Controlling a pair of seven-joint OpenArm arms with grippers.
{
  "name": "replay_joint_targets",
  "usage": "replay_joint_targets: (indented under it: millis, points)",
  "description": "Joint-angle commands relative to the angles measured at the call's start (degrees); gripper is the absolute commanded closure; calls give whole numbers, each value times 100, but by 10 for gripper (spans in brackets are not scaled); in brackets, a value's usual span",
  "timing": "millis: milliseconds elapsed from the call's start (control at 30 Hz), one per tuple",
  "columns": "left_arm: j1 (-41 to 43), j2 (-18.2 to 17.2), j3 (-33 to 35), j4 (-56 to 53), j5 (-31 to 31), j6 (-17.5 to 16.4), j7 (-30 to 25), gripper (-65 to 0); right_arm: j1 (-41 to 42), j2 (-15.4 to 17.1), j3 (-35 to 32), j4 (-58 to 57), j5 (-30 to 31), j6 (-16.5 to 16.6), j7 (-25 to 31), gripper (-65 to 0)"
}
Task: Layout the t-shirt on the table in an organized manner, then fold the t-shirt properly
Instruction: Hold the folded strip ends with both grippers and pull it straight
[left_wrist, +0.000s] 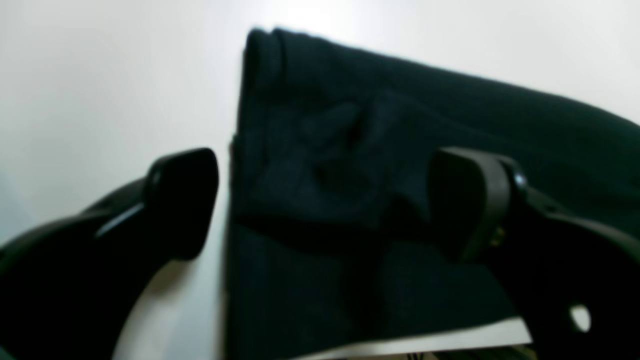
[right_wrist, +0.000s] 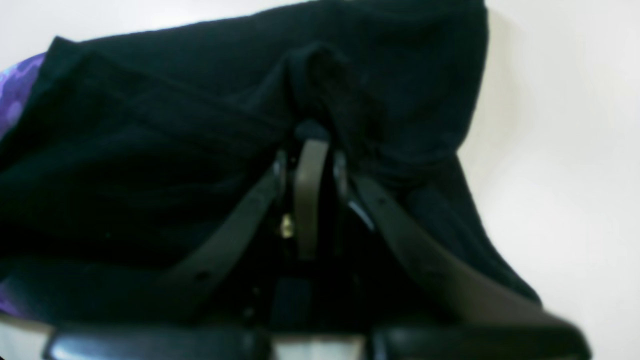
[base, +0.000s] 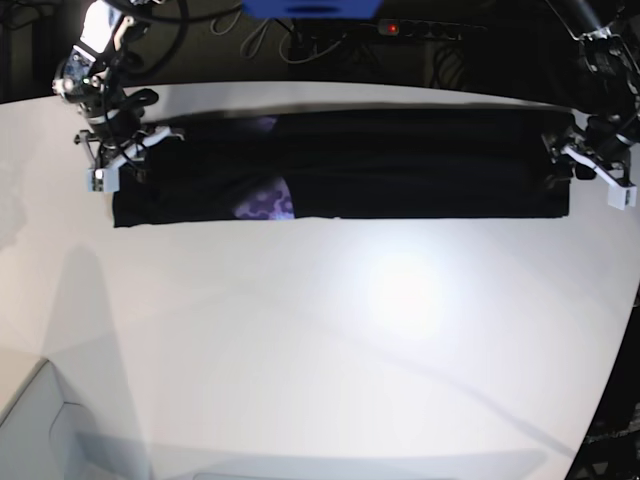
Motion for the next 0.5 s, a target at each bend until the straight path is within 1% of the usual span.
replay_joint_targets:
  millis: [0, 133, 233, 367, 467]
  points:
    - [52, -87, -14, 99, -85, -14, -88, -650, -12, 15, -63, 58, 11, 21, -37, 0]
    - [157, -8, -49, 81, 12, -14, -106, -650, -12, 15, -116, 58, 2, 21, -37, 0]
    - [157, 53, -40, 72, 495, -14, -106, -650, -3, 15, -116, 58, 2, 21, -37, 0]
    - [96, 352, -67, 81, 1286, -14, -114, -650, 5, 15, -116, 58, 2, 21, -37, 0]
    - [8, 440, -67, 72, 1506, -14, -114, -650, 23, 15, -116, 58, 2, 21, -37, 0]
